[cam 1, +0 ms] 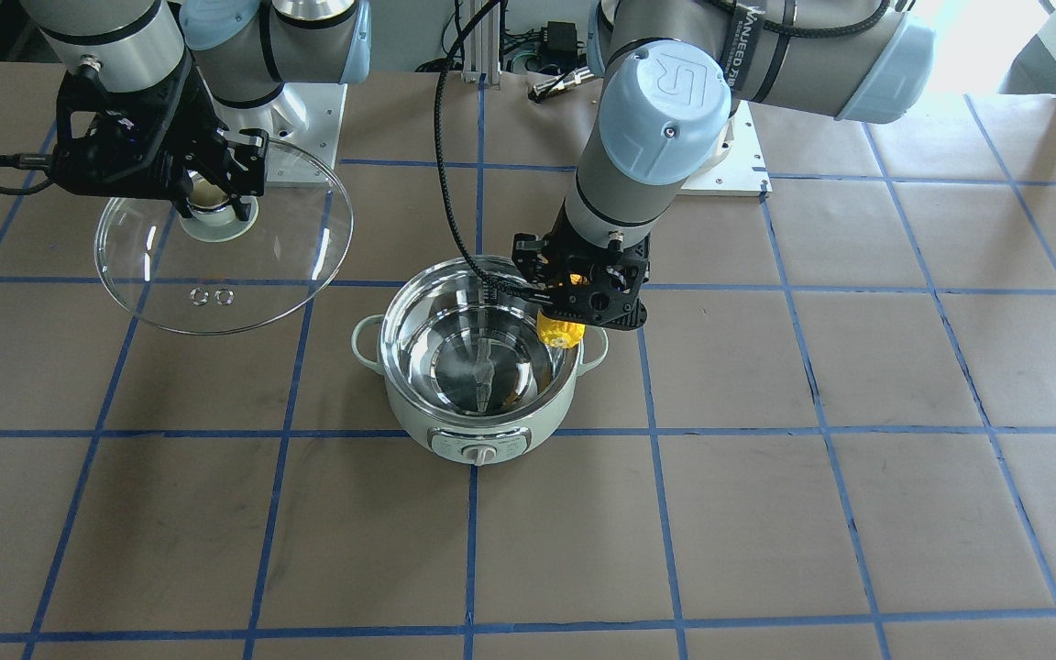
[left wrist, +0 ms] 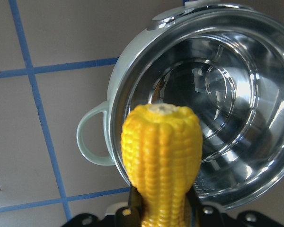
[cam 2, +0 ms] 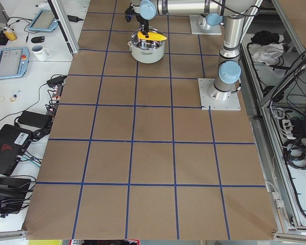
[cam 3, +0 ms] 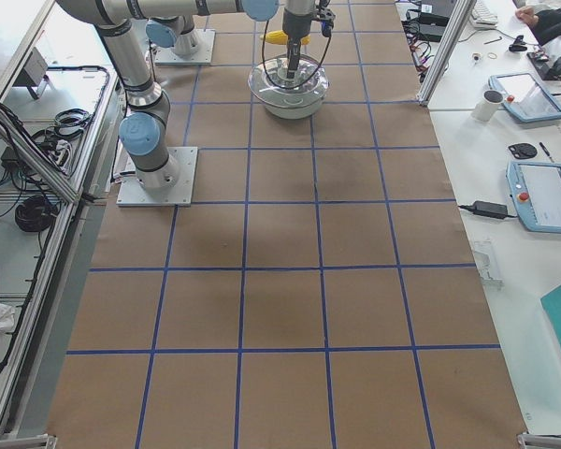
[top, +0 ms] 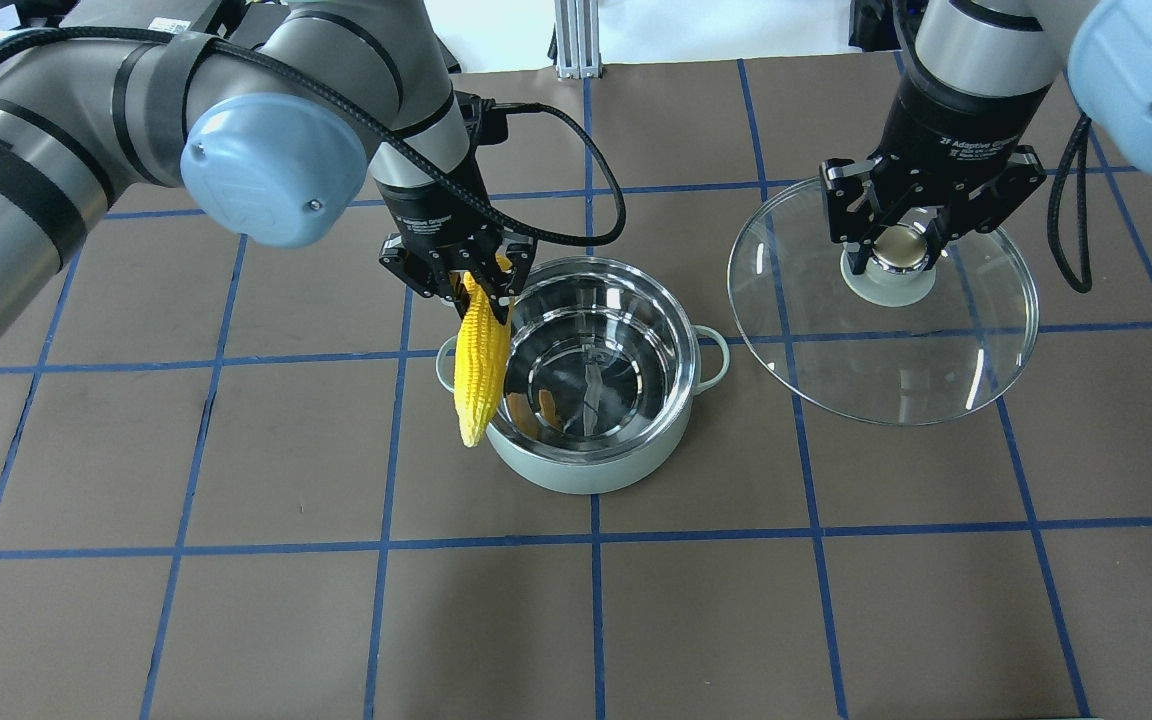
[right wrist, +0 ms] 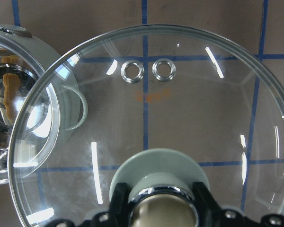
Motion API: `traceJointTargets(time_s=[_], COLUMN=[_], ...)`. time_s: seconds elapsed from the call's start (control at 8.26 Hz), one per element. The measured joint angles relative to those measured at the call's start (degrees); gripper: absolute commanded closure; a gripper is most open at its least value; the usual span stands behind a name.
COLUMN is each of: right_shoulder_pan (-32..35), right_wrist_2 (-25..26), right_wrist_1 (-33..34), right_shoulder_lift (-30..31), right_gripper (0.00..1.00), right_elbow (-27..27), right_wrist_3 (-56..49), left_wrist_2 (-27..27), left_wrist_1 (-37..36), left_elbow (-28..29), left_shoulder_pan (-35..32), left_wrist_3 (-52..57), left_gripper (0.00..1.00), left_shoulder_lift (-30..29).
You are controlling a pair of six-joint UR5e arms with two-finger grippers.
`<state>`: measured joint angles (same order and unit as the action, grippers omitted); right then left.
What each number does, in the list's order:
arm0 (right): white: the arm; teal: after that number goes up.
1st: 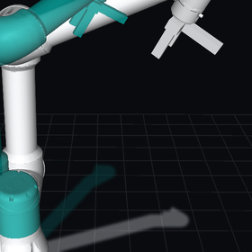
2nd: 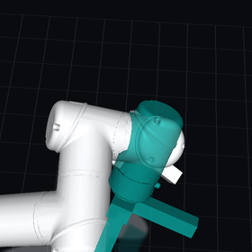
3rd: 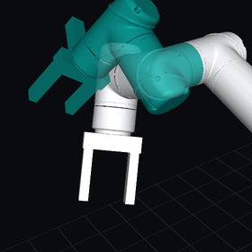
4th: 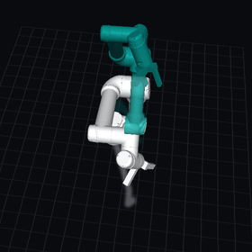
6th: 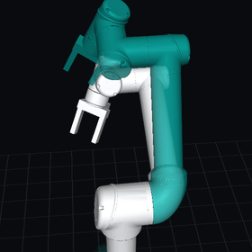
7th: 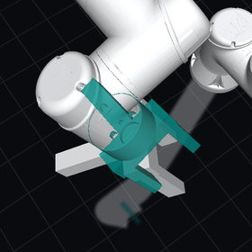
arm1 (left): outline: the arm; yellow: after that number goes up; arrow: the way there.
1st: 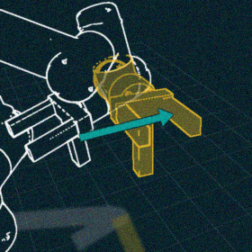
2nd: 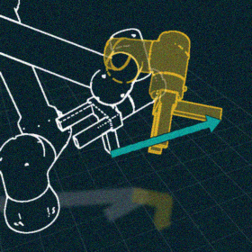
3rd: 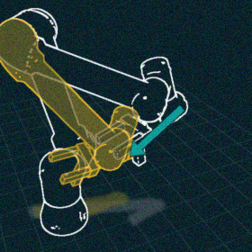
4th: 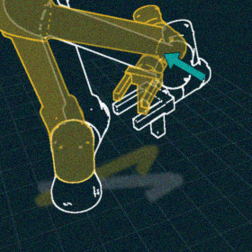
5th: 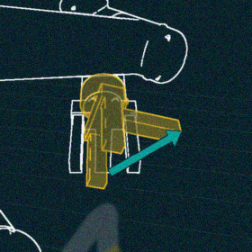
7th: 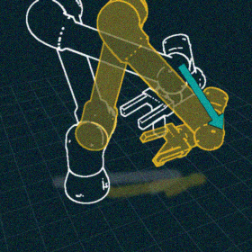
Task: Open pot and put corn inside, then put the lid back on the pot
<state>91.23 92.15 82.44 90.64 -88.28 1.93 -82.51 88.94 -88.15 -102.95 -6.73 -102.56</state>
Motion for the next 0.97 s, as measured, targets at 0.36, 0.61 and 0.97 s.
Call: traceJointTargets(time_s=[0.36,0.61,0.97], right_shoulder_pan=[0.0,0.0,0.0], right_wrist_2=[0.0,0.0,0.0], right_wrist_1=[0.0,0.0,0.0], right_shoulder_lift=[-0.2,-0.3,-0.2], right_gripper=[0.52,0.52,0.52], right_elbow=[-0.1,-0.1,-0.2], right_wrist_3=[0.1,0.0,0.1], left_wrist_2=[0.3,0.1,0.2], left_wrist_1=[-3.1,-3.6,-7.4], left_elbow=[3.2,5.2,5.4], left_shoulder_pan=[-3.9,-5.9,-7.2], left_wrist_3=[-6.5,-9.5,-10.3], left_gripper=[1.00,1.00,1.00], left_shoulder_lift=[-4.4,-6.5,-8.1])
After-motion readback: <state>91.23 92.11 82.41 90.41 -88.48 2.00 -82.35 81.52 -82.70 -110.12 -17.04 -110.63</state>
